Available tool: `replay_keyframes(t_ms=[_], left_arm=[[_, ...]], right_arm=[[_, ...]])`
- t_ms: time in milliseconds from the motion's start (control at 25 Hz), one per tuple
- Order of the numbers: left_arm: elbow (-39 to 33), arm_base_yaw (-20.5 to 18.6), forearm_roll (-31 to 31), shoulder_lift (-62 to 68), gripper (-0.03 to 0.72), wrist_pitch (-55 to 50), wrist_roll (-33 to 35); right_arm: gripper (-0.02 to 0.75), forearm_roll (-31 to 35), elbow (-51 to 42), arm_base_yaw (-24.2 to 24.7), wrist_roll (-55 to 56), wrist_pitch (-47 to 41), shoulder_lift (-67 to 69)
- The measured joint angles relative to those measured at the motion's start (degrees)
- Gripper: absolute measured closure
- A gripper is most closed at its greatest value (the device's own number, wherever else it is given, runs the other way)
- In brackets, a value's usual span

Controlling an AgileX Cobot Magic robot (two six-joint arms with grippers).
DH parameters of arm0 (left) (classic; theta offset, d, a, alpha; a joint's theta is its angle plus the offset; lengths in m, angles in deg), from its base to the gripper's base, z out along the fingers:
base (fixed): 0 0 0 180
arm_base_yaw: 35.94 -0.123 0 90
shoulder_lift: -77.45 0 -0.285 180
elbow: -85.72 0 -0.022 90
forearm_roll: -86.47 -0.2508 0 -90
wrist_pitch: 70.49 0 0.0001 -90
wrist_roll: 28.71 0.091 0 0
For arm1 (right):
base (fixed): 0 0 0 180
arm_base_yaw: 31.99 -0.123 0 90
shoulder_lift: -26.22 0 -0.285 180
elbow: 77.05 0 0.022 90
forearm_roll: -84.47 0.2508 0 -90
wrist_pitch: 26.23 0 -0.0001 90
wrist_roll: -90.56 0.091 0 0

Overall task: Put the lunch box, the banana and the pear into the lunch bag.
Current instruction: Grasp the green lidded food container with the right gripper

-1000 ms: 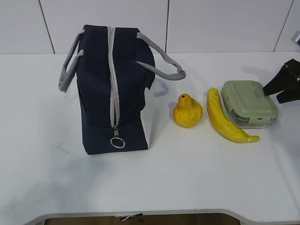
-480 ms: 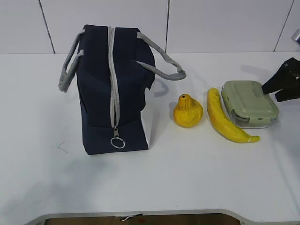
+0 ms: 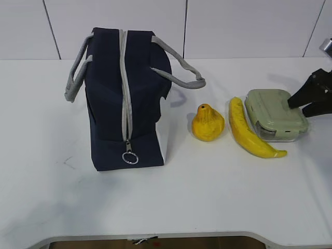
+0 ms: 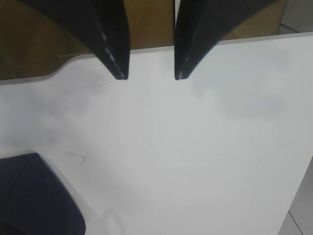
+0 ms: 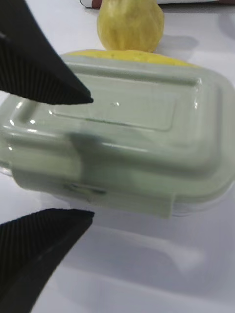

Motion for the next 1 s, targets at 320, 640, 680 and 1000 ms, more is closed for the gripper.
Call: replay_keyframes(t_ms=[320,640,680,1000], left_arm=[[0.00,0.00,0.00,0.00,0.452,0.00,0.00],[0.00,0.00,0.00,0.00,0.452,0.00,0.00],[0.00,0.00,0.00,0.00,0.452,0.00,0.00],[0.00,0.00,0.00,0.00,0.452,0.00,0.00]], right_arm=[[0.201,2.10,1.89,0.00,0.19,0.00,1.97],[0.201,2.93,1.89,0.00,0.19,0.10,3.39],[0.201,3.07,1.89,0.00,0.19,0.10,3.66],[0.201,4.34,1.89,0.00,0.21,0.10,3.75]])
